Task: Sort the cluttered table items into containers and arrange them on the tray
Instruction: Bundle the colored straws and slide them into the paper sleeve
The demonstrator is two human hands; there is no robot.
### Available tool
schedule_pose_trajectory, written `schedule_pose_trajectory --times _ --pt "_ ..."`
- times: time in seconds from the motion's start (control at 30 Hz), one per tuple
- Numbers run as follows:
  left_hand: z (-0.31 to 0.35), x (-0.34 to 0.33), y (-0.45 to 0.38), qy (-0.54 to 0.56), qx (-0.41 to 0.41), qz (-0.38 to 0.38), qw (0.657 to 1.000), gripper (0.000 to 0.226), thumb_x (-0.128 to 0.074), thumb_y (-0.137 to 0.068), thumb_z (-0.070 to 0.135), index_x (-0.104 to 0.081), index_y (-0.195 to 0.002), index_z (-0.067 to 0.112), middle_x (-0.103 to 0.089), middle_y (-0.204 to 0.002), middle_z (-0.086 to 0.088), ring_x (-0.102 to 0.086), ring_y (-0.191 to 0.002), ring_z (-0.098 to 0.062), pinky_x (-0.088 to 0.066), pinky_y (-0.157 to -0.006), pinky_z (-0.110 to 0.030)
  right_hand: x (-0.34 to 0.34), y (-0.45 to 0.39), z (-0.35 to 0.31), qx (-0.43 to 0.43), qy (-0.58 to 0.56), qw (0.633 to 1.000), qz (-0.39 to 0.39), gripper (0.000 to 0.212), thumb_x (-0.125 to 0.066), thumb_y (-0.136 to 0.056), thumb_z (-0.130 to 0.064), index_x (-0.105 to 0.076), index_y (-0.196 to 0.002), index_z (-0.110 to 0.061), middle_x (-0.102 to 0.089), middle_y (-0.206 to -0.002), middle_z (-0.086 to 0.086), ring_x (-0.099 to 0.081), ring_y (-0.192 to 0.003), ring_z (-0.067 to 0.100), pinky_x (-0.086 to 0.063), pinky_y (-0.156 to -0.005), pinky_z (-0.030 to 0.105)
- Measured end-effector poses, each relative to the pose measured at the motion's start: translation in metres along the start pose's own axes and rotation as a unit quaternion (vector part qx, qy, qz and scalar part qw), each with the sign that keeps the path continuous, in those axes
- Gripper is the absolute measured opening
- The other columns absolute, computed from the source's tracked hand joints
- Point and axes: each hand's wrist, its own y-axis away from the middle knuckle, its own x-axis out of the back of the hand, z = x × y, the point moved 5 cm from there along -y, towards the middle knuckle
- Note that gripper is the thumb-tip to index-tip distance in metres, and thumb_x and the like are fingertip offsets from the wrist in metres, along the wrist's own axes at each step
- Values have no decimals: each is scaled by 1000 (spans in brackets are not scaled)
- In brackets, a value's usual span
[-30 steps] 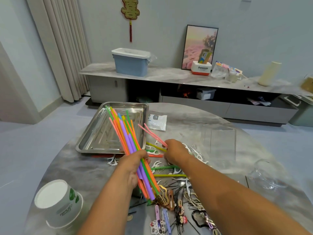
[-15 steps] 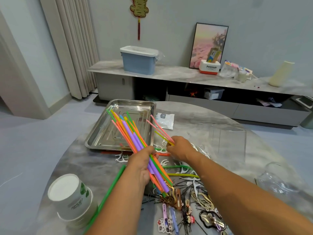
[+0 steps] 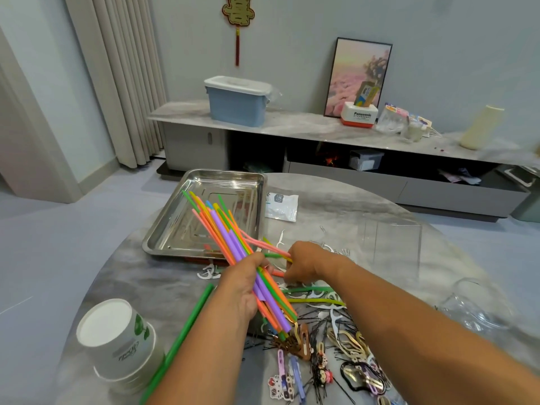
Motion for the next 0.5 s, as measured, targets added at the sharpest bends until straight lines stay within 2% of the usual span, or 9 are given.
schedule_pose_trajectory --times 0.1,0.23,0.33,0.4,0.5 --pt "-4 -2 0 10 6 0 1000 18 -61 -84 -4 -58 -69 5 -57 -67 -12 -55 -60 -22 -50 -64 -34 3 7 13 1 81 997 -1 23 -75 -71 -34 -68 -77 -13 -64 -69 3 -61 -63 21 -50 -57 28" --pt "-8 -6 2 8 18 -10 1000 14 -62 -84 -4 -59 -73 4 -59 -65 -12 -59 -57 -22 -53 -60 -32 4 17 30 4 116 993 -2 24 -74 -76 -36 -61 -72 -16 -60 -70 2 -57 -64 20 -44 -56 27" --pt "-10 -6 4 9 24 -9 1000 9 -64 -85 -3 -61 -79 4 -62 -65 -12 -62 -59 -22 -53 -60 -33 5 26 43 9 87 996 3 16 -72 -78 -28 -63 -84 -17 -62 -82 3 -61 -79 23 -49 -65 30" --pt "-11 -6 6 11 33 -14 999 9 -64 -85 -2 -60 -79 4 -61 -69 -12 -60 -62 -23 -53 -61 -34 7 30 45 24 61 998 19 17 -73 -79 -26 -61 -90 -20 -61 -90 2 -60 -86 23 -47 -69 31" --pt "-14 -9 8 16 43 -19 999 14 -63 -87 -3 -59 -74 4 -60 -64 -12 -58 -59 -23 -52 -62 -33 6 30 37 34 52 998 19 14 -75 -79 -29 -66 -85 -20 -66 -84 1 -64 -79 22 -48 -65 29"
